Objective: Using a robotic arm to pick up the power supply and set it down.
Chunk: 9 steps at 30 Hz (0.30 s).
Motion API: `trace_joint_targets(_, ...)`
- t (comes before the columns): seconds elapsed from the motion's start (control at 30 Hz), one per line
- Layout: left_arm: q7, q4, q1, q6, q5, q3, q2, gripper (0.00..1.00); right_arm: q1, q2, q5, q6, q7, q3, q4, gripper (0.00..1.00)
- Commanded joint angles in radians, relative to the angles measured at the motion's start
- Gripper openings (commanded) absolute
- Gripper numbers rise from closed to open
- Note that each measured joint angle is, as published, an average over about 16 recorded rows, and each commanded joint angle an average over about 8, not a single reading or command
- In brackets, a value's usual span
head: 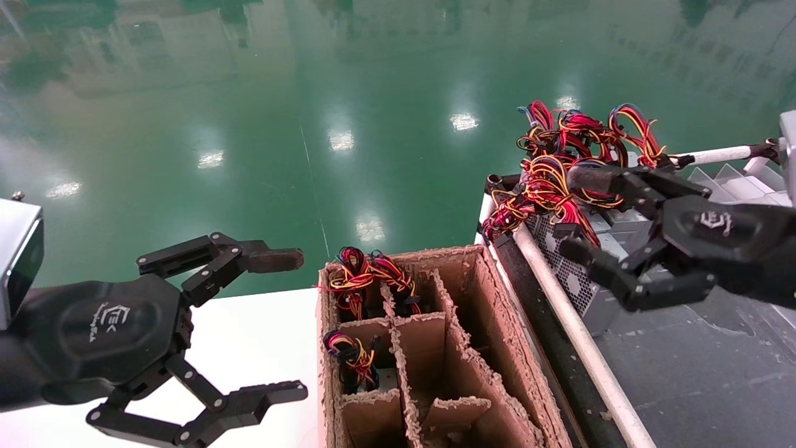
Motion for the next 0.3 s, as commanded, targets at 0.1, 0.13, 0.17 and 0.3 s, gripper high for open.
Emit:
trace_joint_targets(0.1,0.000,0.000,0.000,0.000,0.000,0.000,0.000,1.00,-0.042,0.006,0.006,0.005,0.013,0.023,0.084,1.00)
trace_joint_targets(0.13,0.000,0.000,0.000,0.000,0.000,0.000,0.000,1.00,-0.052,0.007,0.008,0.007,0.016,0.028,0.105,1.00)
trace_joint_targets(0.17,0.000,0.000,0.000,0.000,0.000,0.000,0.000,1.00,-0.062,0.009,0.010,0.008,0.019,0.034,0.126,1.00)
trace_joint_targets(0.3,0.000,0.000,0.000,0.000,0.000,0.000,0.000,1.00,-0.089,0.013,0.014,0.012,0.028,0.048,0.179,1.00)
